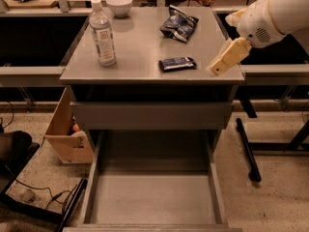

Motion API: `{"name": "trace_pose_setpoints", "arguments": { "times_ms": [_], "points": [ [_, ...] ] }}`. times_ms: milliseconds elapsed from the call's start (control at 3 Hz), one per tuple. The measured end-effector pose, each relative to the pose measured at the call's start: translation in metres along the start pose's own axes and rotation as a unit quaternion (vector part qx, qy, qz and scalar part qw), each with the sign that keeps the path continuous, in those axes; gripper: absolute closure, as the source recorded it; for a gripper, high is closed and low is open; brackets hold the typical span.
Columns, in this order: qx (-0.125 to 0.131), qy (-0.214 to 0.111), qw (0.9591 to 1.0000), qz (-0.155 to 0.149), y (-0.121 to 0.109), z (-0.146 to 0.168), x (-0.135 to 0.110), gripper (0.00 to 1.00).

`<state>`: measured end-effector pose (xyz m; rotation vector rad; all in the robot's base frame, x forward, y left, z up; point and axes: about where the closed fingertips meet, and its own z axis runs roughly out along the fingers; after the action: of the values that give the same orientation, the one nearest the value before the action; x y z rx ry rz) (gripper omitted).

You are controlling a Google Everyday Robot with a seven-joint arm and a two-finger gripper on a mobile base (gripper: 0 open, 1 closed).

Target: Place rxbar blueberry into middle drawer

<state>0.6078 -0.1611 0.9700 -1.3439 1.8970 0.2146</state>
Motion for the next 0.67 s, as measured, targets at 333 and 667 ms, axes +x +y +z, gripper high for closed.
{"name": "trace_pose_setpoints", "arguments": {
  "times_ms": [333,667],
  "points": [
    [-0.028,-0.012,0.9995,-0.004,-0.010,0.035,-0.011,0.00],
    [-0.057,0.016,0.9979,-0.025,-0.037,0.104,-0.021,0.00]
  ]
}}
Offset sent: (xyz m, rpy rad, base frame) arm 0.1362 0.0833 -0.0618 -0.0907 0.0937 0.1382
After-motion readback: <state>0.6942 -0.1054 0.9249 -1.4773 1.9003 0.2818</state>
